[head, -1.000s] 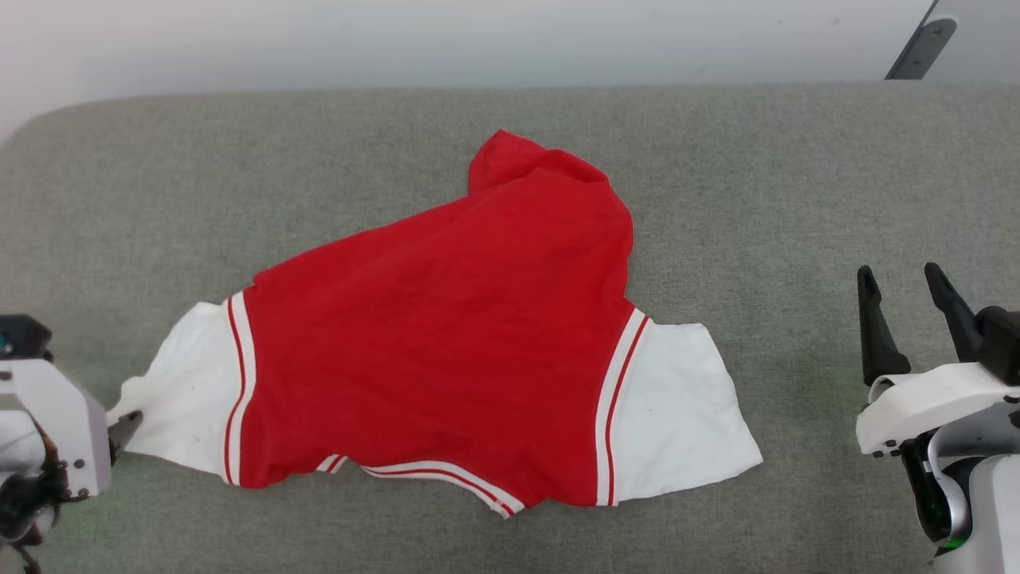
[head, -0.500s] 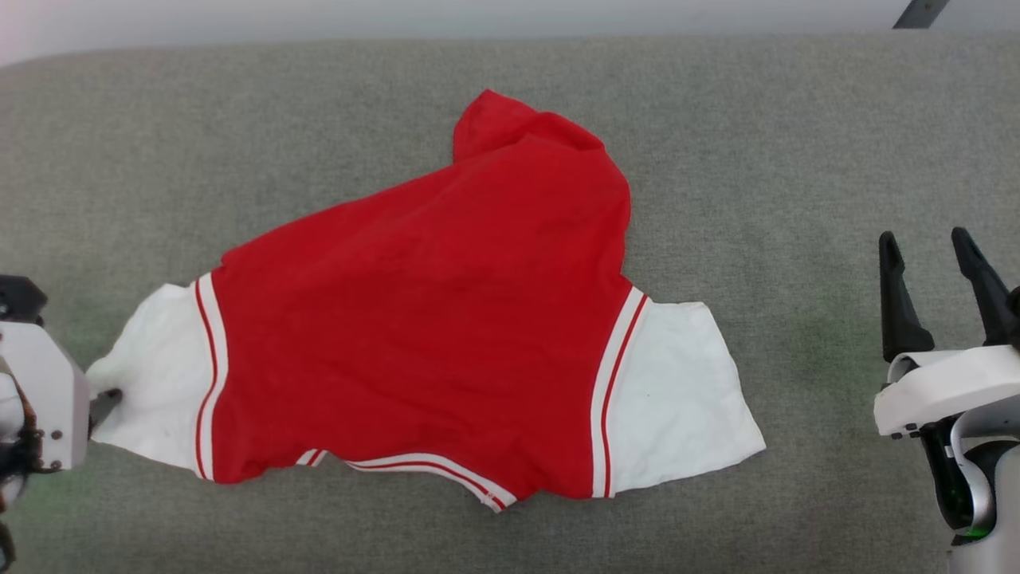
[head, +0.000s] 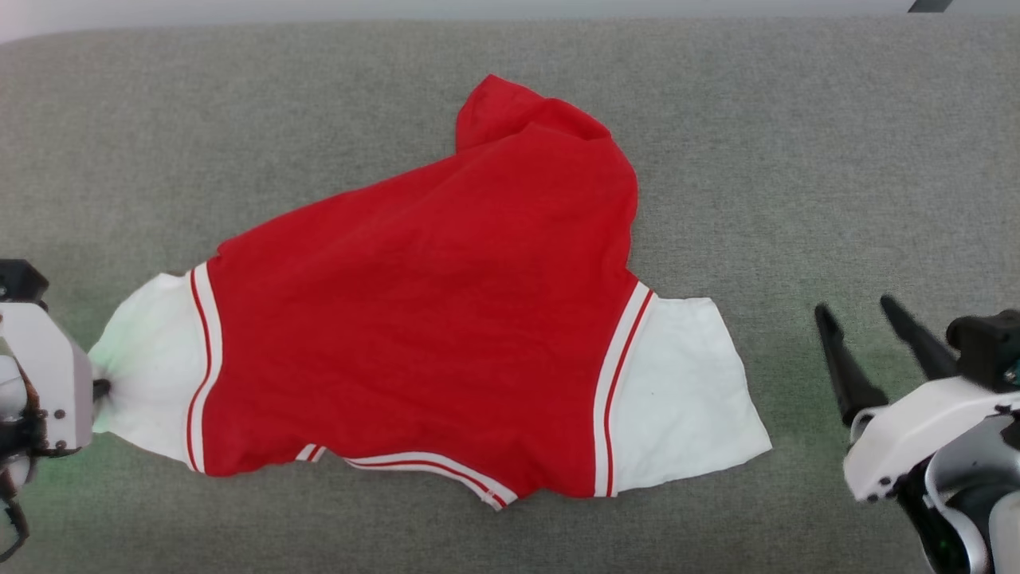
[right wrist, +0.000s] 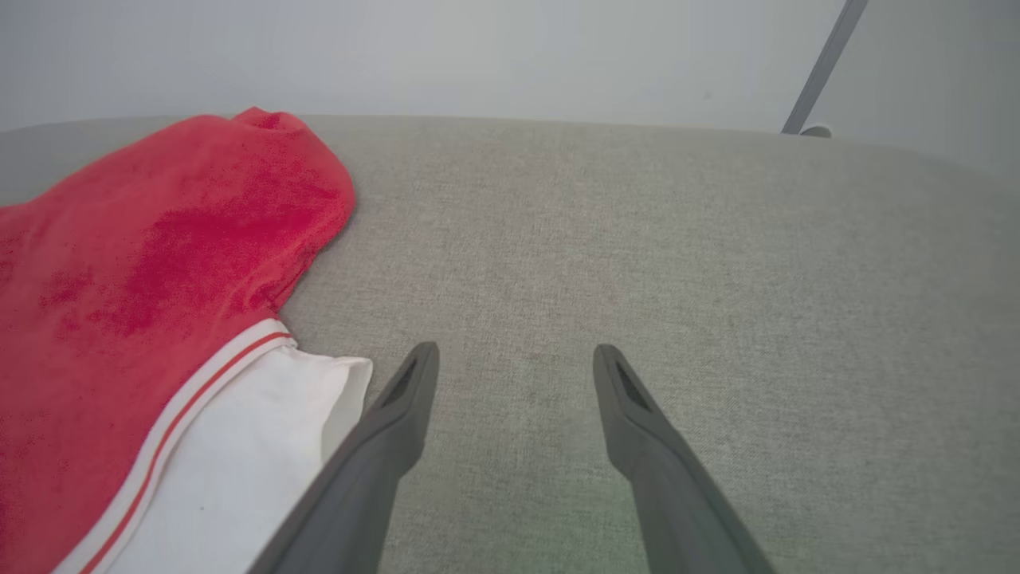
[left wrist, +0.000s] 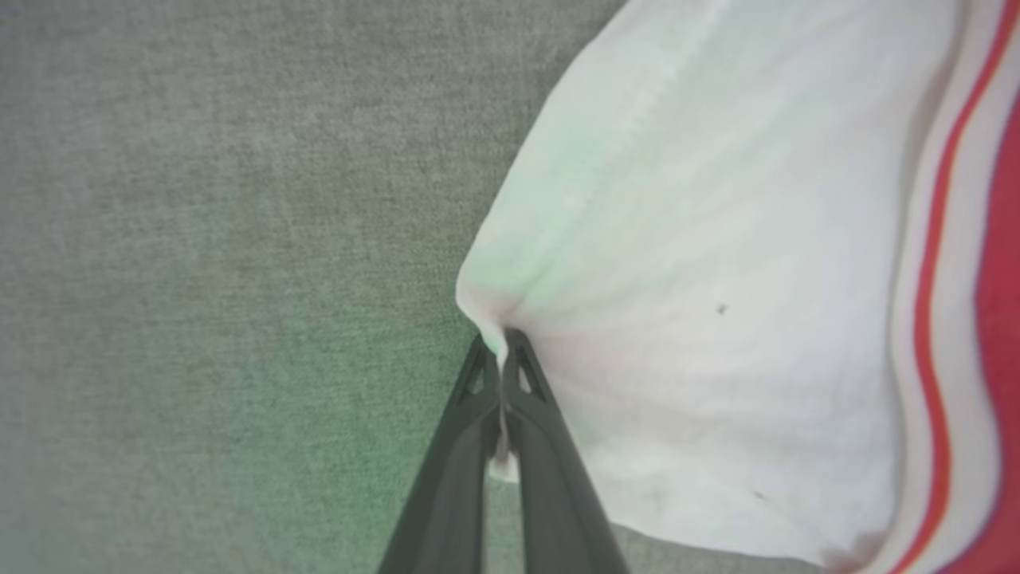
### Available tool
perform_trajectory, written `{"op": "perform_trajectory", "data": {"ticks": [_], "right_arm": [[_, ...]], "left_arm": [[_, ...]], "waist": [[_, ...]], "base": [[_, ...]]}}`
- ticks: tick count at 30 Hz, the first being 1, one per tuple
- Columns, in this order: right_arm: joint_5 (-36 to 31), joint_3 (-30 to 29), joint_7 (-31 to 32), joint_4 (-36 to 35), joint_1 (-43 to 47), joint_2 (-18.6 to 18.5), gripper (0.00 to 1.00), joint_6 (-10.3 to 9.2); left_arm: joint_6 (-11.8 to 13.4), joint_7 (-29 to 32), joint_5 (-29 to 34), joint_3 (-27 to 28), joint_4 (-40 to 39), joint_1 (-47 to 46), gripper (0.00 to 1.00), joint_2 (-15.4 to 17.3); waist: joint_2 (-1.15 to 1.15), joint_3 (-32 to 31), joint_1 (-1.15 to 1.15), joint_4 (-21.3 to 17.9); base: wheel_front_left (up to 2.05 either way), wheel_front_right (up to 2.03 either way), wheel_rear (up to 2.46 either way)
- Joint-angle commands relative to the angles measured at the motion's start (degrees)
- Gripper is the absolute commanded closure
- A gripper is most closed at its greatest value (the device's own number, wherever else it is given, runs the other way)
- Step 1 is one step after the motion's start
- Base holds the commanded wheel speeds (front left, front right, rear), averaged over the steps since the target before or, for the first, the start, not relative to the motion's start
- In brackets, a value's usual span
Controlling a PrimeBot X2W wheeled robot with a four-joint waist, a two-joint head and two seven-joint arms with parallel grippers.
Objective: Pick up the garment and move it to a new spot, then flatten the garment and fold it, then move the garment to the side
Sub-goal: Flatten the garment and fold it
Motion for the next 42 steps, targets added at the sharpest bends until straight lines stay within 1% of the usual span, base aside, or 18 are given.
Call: {"op": "perform_trajectory", "data": {"ticks": [1, 5, 10, 14, 16, 18, 19, 20, 21, 22, 23, 26, 28, 30, 36, 40, 42], "right_arm": [[0.63, 0.69, 1.56, -0.97, 0.91, -0.46, 0.0, -0.09], [3.41, 2.66, 9.34, -4.14, 3.56, -0.78, 0.0, -0.09], [5.6, 3.9, 16.13, -6.34, 5.4, -1.05, 0.0, -0.09], [5.77, 4.62, 20.05, -5.11, 5.37, -0.94, 0.0, -0.09], [5.36, 5.11, 21.35, -3.73, 4.71, -1.38, 0.0, -0.09], [6.04, 5.38, 22.65, -1.71, 3.81, -0.79, 0.0, -0.09], [5.6, 5.39, 23.15, -0.61, 3.2, -1.14, 0.05, -0.09], [5.83, 5.61, 23.8, 0.9, 2.81, -1.0, 0.38, -0.09], [5.9, 5.86, 24.07, 2.08, 2.14, -0.93, 0.54, -0.09], [5.69, 6.02, 24.38, 3.39, 1.42, -1.06, 0.84, -0.09], [5.95, 6.18, 24.87, 4.7, 0.83, -0.91, 1.0, -0.09], [5.68, 5.89, 25.17, 7.38, -1.4, -0.77, 1.0, -0.09], [5.24, 5.54, 25.08, 8.38, -2.75, -1.13, 1.0, -0.09], [5.72, 4.97, 25.25, 9.06, -3.9, -0.68, 1.0, -0.09], [7.07, 2.64, 25.18, 7.85, -7.78, -0.54, 1.0, -0.09], [7.69, 1.56, 26.04, 6.92, -11.42, -1.23, 1.0, -0.09], [8.31, 1.34, 26.44, 6.55, -13.56, -1.47, 1.0, -0.09]], "left_arm": [[-0.24, 0.75, -0.28, -1.79, 0.99, 3.2, 1.0, -2.01], [-0.47, 0.43, -0.33, -2.1, 0.65, 3.1, 1.0, -2.5], [-0.67, -0.09, -0.43, -2.36, 0.27, 2.67, 1.0, -3.38], [-0.79, -0.42, -0.32, -2.57, 0.07, 2.14, 1.0, -4.0], [-0.84, -0.62, -0.33, -2.59, 0.05, 1.86, 1.0, -4.33], [-0.88, -0.72, -0.3, -2.73, 0.08, 1.68, 1.0, -4.67], [-0.88, -0.88, -0.37, -2.74, 0.13, 1.59, 1.0, -4.81], [-0.85, -0.97, -0.36, -2.77, 0.2, 1.52, 1.0, -4.97], [-0.82, -1.1, -0.33, -2.79, 0.29, 1.4, 1.0, -5.14], [-0.81, -1.24, -0.37, -2.76, 0.36, 1.26, 1.0, -5.32], [-0.83, -1.38, -0.38, -2.79, 0.48, 1.15, 1.0, -5.49], [-0.83, -1.58, -0.31, -2.96, 0.83, 0.8, 1.0, -5.93], [-0.85, -1.79, -0.19, -3.06, 0.88, 0.53, 1.0, -6.13], [-0.87, -1.63, -0.21, -3.15, 0.88, 0.18, 1.0, -6.15], [-0.86, -1.17, -0.29, -2.43, -0.64, -2.82, 1.0, -5.14], [-0.49, -0.49, 1.15, -2.23, -2.98, -6.18, 1.0, -3.73], [-0.16, -0.36, 1.89, -2.14, -4.38, -7.84, 1.0, -3.84]], "waist": [[0.0, -0.14, 0.0, 0.15], [0.0, -0.54, 0.0, 0.6], [0.0, -0.77, 0.0, 1.21], [0.0, -0.66, 0.0, 1.74], [0.0, -0.59, 0.0, 2.04], [0.0, -0.57, 0.0, 2.3], [0.0, -0.56, 0.0, 2.45], [0.0, -0.56, 0.0, 2.57], [0.0, -0.58, 0.0, 2.7], [0.0, -0.6, 0.0, 2.86], [0.0, -0.65, 0.0, 3.0], [0.0, -0.85, 0.0, 3.52], [0.0, -1.12, 0.0, 3.9], [0.0, -1.49, 0.0, 4.21], [0.0, -3.63, 0.0, 5.13], [0.0, -5.83, 0.0, 5.76], [0.0, -7.05, 0.0, 6.17]], "base": [[0.0, 0.0, 0.0], [0.0, 0.0, 0.0], [0.0, 0.0, 0.0], [0.0, 0.0, 0.0], [0.0, 0.0, 0.0], [0.0, 0.0, 0.0], [0.0, 0.0, 0.0], [0.0, 0.0, 0.0], [0.0, 0.0, 0.0], [0.0, 0.0, 0.0], [0.0, 0.0, 0.0], [0.0, 0.0, 0.0], [0.0, 0.0, 0.0], [0.0, 0.0, 0.0], [0.0, 0.0, 0.0], [0.0, 0.0, 0.0], [0.0, 0.0, 0.0]]}}
